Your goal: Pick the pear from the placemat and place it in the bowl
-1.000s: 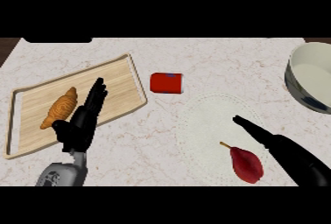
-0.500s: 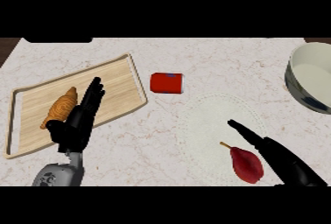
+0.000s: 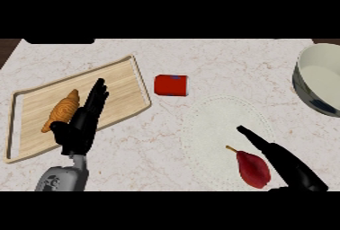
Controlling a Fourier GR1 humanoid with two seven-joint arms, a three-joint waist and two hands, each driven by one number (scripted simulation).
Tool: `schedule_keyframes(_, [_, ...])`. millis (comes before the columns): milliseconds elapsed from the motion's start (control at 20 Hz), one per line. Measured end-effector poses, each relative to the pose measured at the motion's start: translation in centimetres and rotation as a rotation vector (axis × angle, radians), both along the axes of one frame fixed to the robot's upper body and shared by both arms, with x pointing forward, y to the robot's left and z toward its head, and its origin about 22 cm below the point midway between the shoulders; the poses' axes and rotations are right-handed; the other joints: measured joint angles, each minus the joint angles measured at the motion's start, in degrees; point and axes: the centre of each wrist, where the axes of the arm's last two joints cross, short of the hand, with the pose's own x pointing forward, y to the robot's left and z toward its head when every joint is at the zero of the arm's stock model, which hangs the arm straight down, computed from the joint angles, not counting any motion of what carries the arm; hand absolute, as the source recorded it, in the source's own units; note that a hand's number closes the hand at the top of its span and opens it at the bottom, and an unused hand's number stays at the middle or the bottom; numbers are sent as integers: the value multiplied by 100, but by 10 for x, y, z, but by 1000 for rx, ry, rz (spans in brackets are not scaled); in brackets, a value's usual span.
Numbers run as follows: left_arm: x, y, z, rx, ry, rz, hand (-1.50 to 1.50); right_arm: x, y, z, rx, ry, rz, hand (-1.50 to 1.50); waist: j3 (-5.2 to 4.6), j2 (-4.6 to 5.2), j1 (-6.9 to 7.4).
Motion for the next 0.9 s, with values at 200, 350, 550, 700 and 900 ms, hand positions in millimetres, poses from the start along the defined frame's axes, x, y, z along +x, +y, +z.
schedule_keyframes(200, [1,5,4,-1,-6,-6,0,7,0,-9,-98,-21,-13,-150,0,1,9])
schedule_keyframes(350, [0,4,4,0,-11,-8,0,12,2,-17,-151,-23,-4,-150,0,1,10])
schedule_keyframes(550, [0,2,5,-3,-6,-1,0,16,3,-34,-161,-2,16,-150,0,1,10])
schedule_keyframes(700, [5,3,8,-2,-2,-7,0,19,1,-42,-176,-6,64,150,-27,-16,-2])
schedule_keyframes(900, [-1,3,2,-4,-1,-9,0,17,3,-40,-222,-43,172,150,-47,-36,2])
